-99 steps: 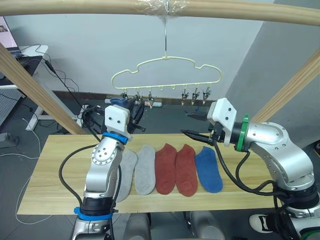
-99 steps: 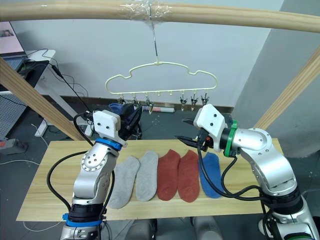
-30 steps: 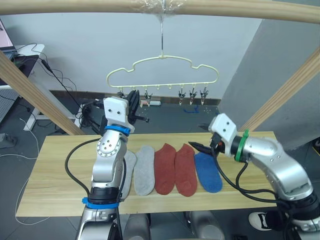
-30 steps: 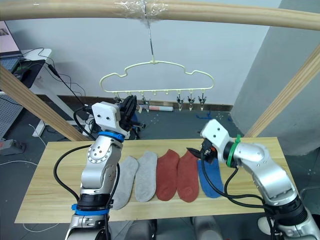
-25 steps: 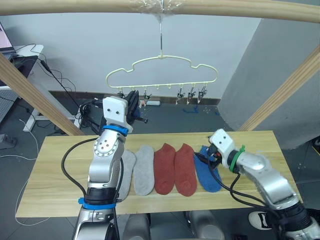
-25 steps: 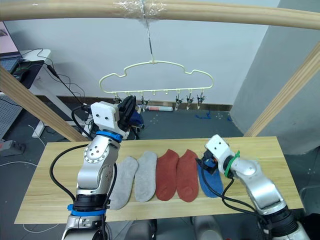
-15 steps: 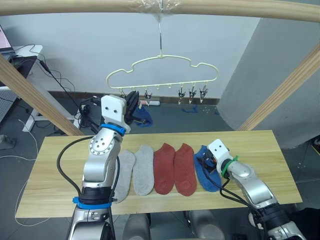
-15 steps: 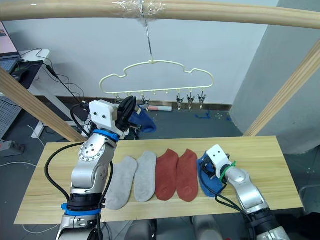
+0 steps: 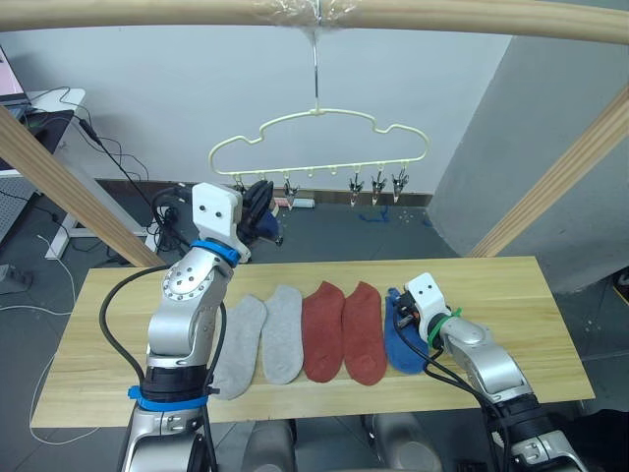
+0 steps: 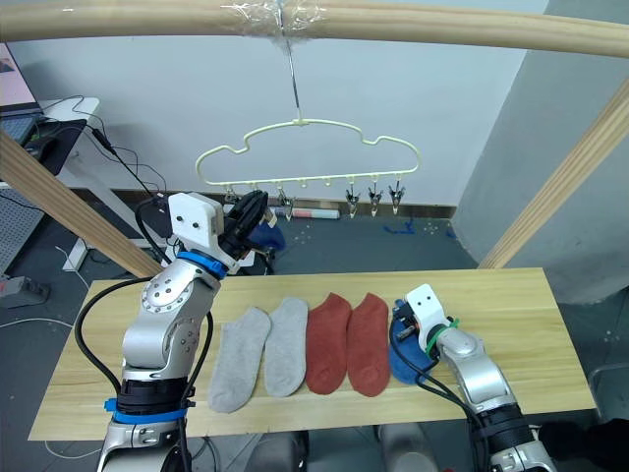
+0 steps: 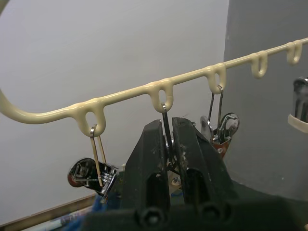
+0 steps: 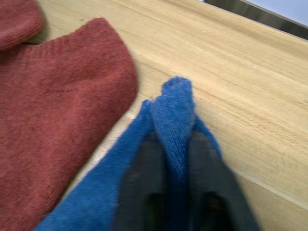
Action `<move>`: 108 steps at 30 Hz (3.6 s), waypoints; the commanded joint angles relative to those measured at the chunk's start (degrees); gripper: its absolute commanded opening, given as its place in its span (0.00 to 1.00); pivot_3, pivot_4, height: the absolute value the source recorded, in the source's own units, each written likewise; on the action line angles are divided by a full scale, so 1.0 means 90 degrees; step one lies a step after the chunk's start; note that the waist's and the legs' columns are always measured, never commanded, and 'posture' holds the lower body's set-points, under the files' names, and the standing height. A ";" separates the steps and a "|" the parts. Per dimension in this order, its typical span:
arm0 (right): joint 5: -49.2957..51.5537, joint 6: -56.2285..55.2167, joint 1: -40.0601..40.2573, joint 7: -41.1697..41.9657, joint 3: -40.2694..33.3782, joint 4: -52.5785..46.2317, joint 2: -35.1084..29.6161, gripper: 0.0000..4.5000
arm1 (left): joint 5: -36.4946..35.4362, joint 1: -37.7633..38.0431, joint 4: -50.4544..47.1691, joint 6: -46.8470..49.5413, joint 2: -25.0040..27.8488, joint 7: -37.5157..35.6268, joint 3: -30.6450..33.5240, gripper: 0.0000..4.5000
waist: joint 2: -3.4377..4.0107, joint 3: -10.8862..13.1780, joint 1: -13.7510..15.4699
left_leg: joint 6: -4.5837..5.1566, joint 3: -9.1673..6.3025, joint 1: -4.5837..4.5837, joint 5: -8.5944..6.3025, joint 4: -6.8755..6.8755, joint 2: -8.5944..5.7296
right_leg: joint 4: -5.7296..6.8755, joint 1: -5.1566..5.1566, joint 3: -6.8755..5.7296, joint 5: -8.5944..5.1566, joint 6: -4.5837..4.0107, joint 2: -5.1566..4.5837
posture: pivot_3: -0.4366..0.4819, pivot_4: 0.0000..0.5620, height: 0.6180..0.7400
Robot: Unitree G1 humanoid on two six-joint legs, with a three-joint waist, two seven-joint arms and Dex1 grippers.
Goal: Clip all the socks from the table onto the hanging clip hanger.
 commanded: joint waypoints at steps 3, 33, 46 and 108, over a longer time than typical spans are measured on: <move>-0.0237 -0.0222 -0.0375 0.0439 0.0364 -0.1285 -0.0327 0.01 | -0.0380 -0.0142 -0.0353 0.0301 0.0203 -0.0199 0.0187 0.00 | 0.0010 0.0008 -0.0009 | 0.0000 0.0001 -0.0001 0.0000 0.0000 0.0000 | 0.0000 -0.0003 0.0001 -0.0003 0.0006 0.0000 | 0.36 0.47 1.00; -0.0683 -0.1679 -0.3420 0.0164 0.1159 0.0957 0.2134 0.01 | -0.0957 -0.0310 -0.0604 0.1066 0.0341 -0.0291 0.0212 0.00 | 0.0018 0.0026 -0.0007 | -0.0001 -0.0011 -0.0009 0.0000 -0.0003 0.0002 | 0.0001 -0.0009 -0.0013 0.0015 -0.0026 -0.0001 | 0.36 0.46 1.00; -0.0617 -0.1630 -0.3522 0.0189 0.1078 0.0864 0.2378 0.01 | -0.0986 -0.0173 -0.0669 0.1120 0.0316 -0.0226 0.0248 0.00 | 0.0018 0.0026 -0.0008 | 0.0000 -0.0011 -0.0009 0.0000 -0.0004 0.0003 | 0.0002 -0.0011 -0.0014 0.0015 -0.0027 -0.0002 | 0.36 0.46 1.00; 0.1743 0.1009 -0.1711 0.2287 -0.0680 -0.3953 -0.1433 0.56 | 0.1302 0.0650 -0.0281 -0.1146 -0.0872 0.0727 -0.0844 0.61 | 0.0018 0.0033 -0.0012 | 0.0002 -0.0006 -0.0009 -0.0001 -0.0002 -0.0003 | -0.0005 -0.0006 -0.0005 0.0011 -0.0021 -0.0001 | 0.30 0.48 1.00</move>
